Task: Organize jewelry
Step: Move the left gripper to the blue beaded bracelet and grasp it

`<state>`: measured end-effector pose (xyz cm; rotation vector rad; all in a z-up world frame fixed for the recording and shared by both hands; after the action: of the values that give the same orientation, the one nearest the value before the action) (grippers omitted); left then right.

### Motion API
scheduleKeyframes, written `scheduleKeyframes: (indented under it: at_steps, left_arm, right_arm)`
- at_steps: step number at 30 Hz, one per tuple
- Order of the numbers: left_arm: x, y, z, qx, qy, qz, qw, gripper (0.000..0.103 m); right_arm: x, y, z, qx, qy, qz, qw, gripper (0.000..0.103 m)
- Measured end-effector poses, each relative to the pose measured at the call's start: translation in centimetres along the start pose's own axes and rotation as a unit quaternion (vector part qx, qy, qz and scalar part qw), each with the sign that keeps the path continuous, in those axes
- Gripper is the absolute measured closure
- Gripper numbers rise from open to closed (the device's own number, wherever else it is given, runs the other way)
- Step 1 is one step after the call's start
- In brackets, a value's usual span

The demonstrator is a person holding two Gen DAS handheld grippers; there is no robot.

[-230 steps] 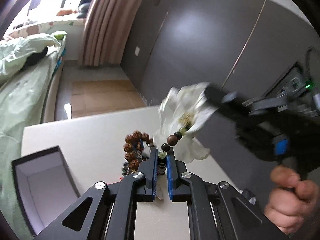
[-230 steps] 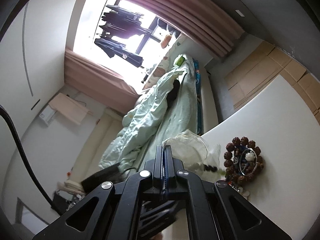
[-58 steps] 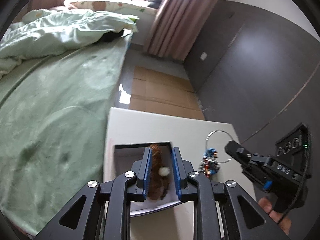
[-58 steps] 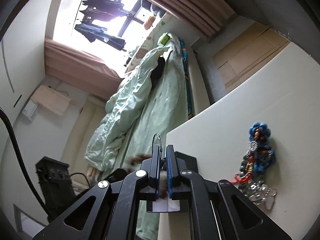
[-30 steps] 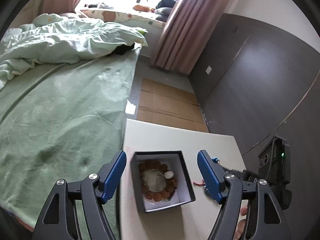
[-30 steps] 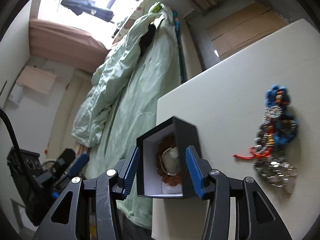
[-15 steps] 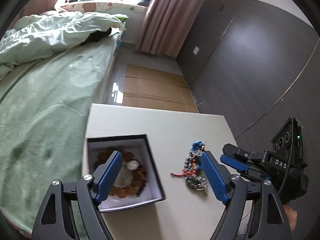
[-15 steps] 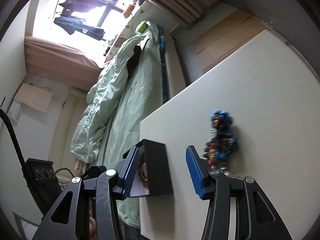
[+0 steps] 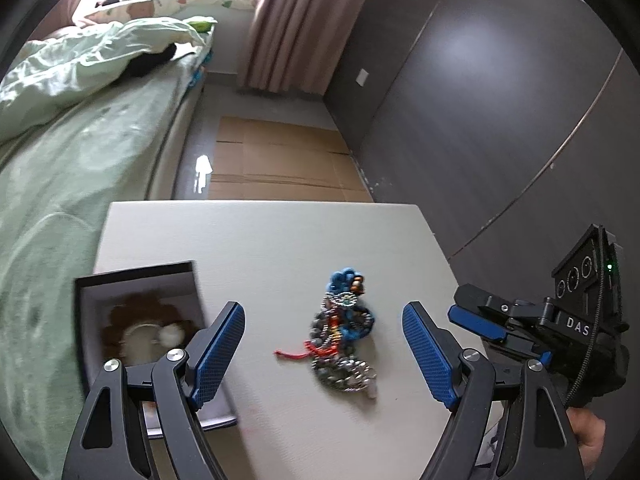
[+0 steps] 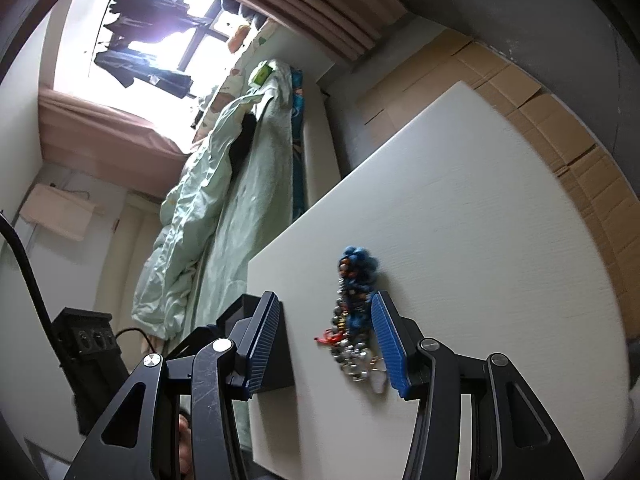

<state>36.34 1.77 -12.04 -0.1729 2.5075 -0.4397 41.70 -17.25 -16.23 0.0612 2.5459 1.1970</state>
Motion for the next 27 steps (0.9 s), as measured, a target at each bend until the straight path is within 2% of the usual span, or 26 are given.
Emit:
scheduleKeyframes:
  at_steps: [5, 12, 20, 25, 27]
  left_arm:
    - [-0.6, -1.7, 2.2, 0.005, 0.01, 0.015, 0.9998, 0.023]
    - [-1.9, -2.2, 6.4, -0.002, 0.046, 0.025, 0.9986, 0.038]
    - [-2.8, -2.0, 10.6, -0.005, 0.094, 0.035, 0.9949, 0.038]
    - [-2.5, -1.7, 12.6, -0.019, 0.123, 0.038, 0.9915, 0.043]
    - [-2.4, -1.7, 12.8, -0.025, 0.117, 0.04, 0.992, 0.046]
  right_arm:
    - [-0.6, -1.6, -1.1, 0.004, -0.014, 0.018, 1.0, 0.054]
    - [-1.4, -4.0, -2.3, 0.004, -0.033, 0.048, 0.998, 0.054]
    - [-2.1, -5.1, -3.1, 0.011, -0.045, 0.062, 0.997, 0.054]
    - [-2.3, -5.4, -2.6, 0.024, -0.043, 0.067, 0.997, 0.054]
    - [-2.2, -5.5, -2.4, 0.032, -0.039, 0.068, 0.996, 0.054]
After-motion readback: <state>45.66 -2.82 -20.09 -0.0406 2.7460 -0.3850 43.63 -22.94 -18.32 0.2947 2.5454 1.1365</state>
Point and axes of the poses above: each gripper's, at about its wrist camera, not at the fingertips, and z roughly the way its jaws point, y to its left, x to its underside, the point moved 3 cm from there along z, roughly the way its jaws point, and after that the axes turned 3 degrees about y, right-handed, at the moved point
